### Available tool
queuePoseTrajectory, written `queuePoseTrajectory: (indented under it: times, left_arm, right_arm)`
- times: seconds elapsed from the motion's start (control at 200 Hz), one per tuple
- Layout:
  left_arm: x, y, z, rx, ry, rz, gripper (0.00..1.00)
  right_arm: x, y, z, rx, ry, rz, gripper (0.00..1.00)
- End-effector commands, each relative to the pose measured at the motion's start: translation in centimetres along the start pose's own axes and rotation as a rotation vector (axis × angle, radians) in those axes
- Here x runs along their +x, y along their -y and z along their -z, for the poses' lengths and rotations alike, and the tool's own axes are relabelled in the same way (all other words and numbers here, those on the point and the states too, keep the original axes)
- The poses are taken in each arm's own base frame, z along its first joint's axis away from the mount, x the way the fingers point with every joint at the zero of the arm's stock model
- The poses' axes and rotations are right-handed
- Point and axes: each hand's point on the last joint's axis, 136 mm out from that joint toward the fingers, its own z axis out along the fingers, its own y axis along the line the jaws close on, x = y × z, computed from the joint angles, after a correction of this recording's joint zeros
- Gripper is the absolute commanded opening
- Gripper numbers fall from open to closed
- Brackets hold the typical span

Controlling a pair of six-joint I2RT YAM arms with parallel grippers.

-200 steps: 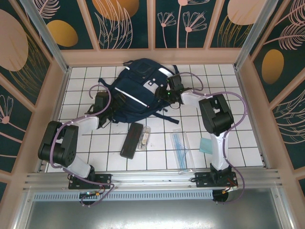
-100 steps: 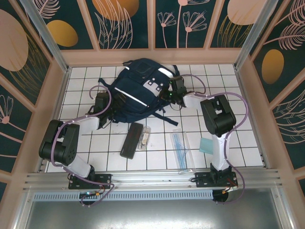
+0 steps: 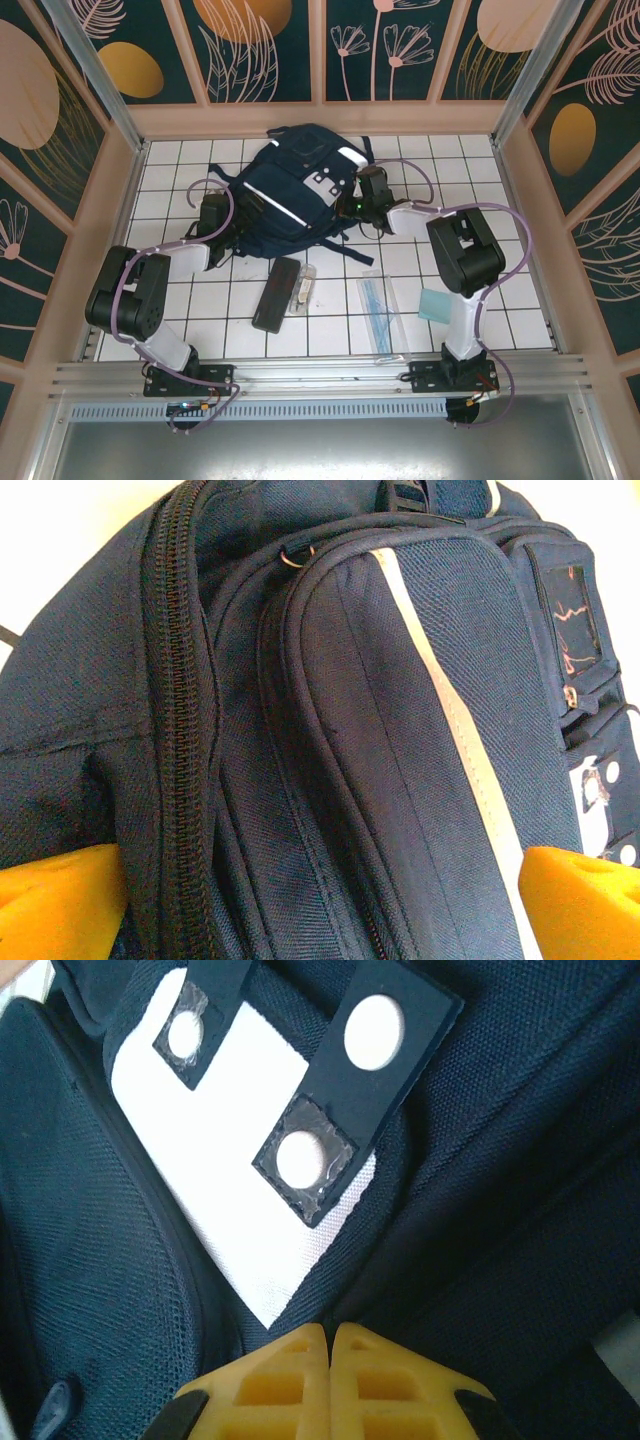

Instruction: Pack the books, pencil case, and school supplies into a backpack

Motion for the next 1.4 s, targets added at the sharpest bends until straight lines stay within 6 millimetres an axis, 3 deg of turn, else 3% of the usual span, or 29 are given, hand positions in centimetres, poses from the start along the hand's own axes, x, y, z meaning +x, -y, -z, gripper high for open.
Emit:
queuePoseTrajectory:
  times: [0.0, 0.155, 0.24, 0.45, 0.635, 0.785, 0.871, 1.006, 1.146, 1.246, 1.286, 1.301, 1.391]
  left_arm:
    - [3.6, -1.7, -0.6, -0.039, -0.117, 0.048, 0.99]
    - [3.8, -1.9, -0.8, -0.045, -0.117, 0.054, 0.99]
    - [3.7, -1.9, -1.0, -0.044, -0.115, 0.061, 0.99]
    - [3.6, -0.5, -1.4, -0.009, -0.111, 0.067, 0.99]
    - [5.3, -0.1, -2.1, -0.007, -0.145, 0.068, 0.99]
    - [6.7, 1.0, -2.4, 0.027, -0.173, 0.093, 0.99]
    - [7.4, 1.4, -2.6, 0.037, -0.188, 0.091, 0.99]
    - [7.1, 1.4, -2.8, 0.026, -0.176, 0.068, 0.99]
    - [5.7, 2.0, -2.5, -0.013, -0.14, -0.026, 0.99]
    - [4.5, 2.4, -1.8, -0.048, -0.113, -0.107, 0.99]
    - [3.4, 3.6, -0.9, -0.039, -0.086, -0.141, 0.99]
    - [3.2, 3.7, -0.7, -0.043, -0.083, -0.153, 0.99]
    - [2.0, 4.4, 0.5, -0.06, -0.057, -0.214, 0.99]
  right_arm:
    - [2.2, -2.4, 1.3, 0.026, -0.054, 0.172, 0.0]
    - [2.4, -1.4, 2.7, 0.126, -0.047, 0.25, 0.0]
    - [2.1, -1.9, 3.4, 0.107, -0.044, 0.261, 0.0]
    - [3.0, -5.2, 2.5, -0.053, -0.055, 0.265, 0.0]
    - [3.6, -9.7, 1.1, -0.11, -0.04, 0.23, 0.0]
    - [2.4, -12.8, 1.9, -0.147, 0.015, 0.204, 0.0]
    - [2.0, -13.4, 2.6, -0.151, 0.037, 0.222, 0.0]
    - [1.9, -11.1, 3.2, -0.067, 0.022, 0.239, 0.0]
    - [0.2, -7.6, 5.2, 0.041, 0.052, 0.195, 0.0]
    - [-1.8, -3.3, 6.8, 0.172, 0.088, 0.101, 0.16]
    - [-2.0, -2.0, 7.1, 0.195, 0.087, 0.064, 0.23]
    - [-2.6, -0.6, 7.4, 0.215, 0.096, 0.032, 0.25]
    - [-4.2, 3.3, 8.4, 0.261, 0.125, -0.063, 0.38]
